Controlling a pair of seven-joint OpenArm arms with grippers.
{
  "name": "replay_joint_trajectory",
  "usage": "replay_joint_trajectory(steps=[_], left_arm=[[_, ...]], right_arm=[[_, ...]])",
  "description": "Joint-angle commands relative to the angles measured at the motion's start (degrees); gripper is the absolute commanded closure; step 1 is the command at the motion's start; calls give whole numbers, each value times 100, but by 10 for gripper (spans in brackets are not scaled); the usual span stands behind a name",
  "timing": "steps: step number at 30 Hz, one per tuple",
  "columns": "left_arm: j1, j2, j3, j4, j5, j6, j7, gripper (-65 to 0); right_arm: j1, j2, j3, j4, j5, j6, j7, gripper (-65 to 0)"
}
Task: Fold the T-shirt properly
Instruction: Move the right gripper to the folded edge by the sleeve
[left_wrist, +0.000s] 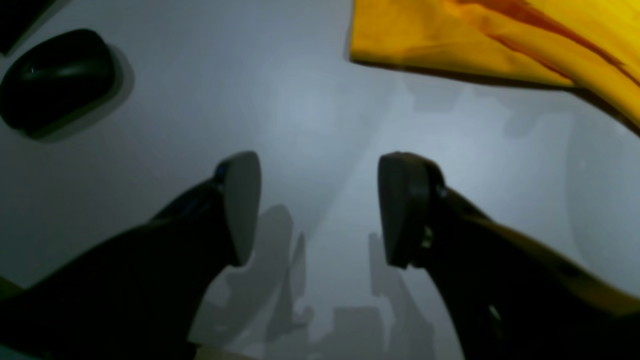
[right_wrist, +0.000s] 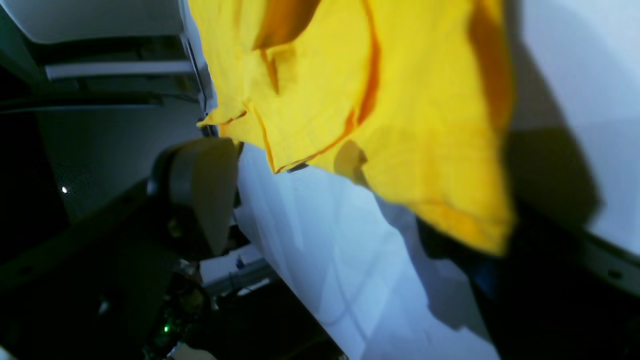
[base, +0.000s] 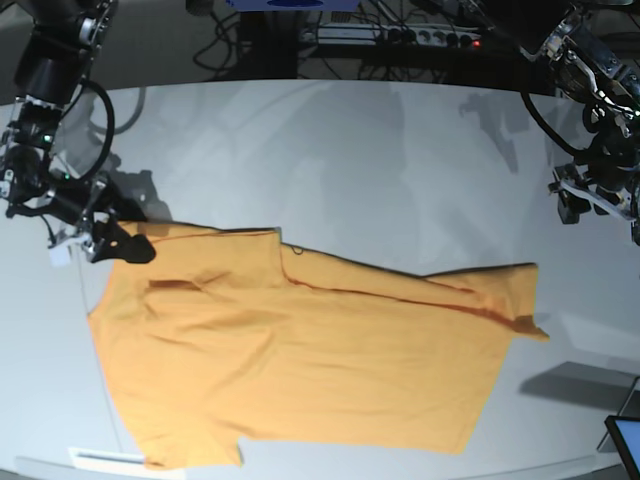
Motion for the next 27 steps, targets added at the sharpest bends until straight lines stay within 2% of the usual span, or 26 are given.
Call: replay_joint_trajectory(steps=[1,4,6,8,11,12,18,21,24,27], left_arm=[[-60,-92,-30,87,-56,-8,-101,-366],[-60,-92,-3,78,-56,-8,-101,-366],[-60,-84,6,78,-56,-8,-101,-366],[-60,-31,6,78,-47,-8,-101,-366],[-60,22,6,78,-47,-8,-101,-366],[-60,31,6,78,-47,-8,-101,-366],[-51,31,14,78,-47,-8,-101,-366],[-42,40,6,-45,-38,-8,-101,-366],[-51,40,-30,-546,-38,18,-101,-364],[-209,40,-47,-1486,-38,18,-101,-364]], right_arm=[[123,102,-42,43,28,6,-2,-515],[158,102,-51,35,28,6,7,-511],[158,111,-42,35,28,6,7,-451],[167,111,-42,35,28,6,7,-326],[202,111,-59,17,19,-3,7,-89],[202,111,-68,17,19,-3,7,-42],[202,111,-68,17,19,-3,-37,-48],[202,111,-77,17,19,-3,-37,-9],[176,102,-77,17,19,-3,-37,-6],[167,102,-77,17,19,-3,-46,-6]])
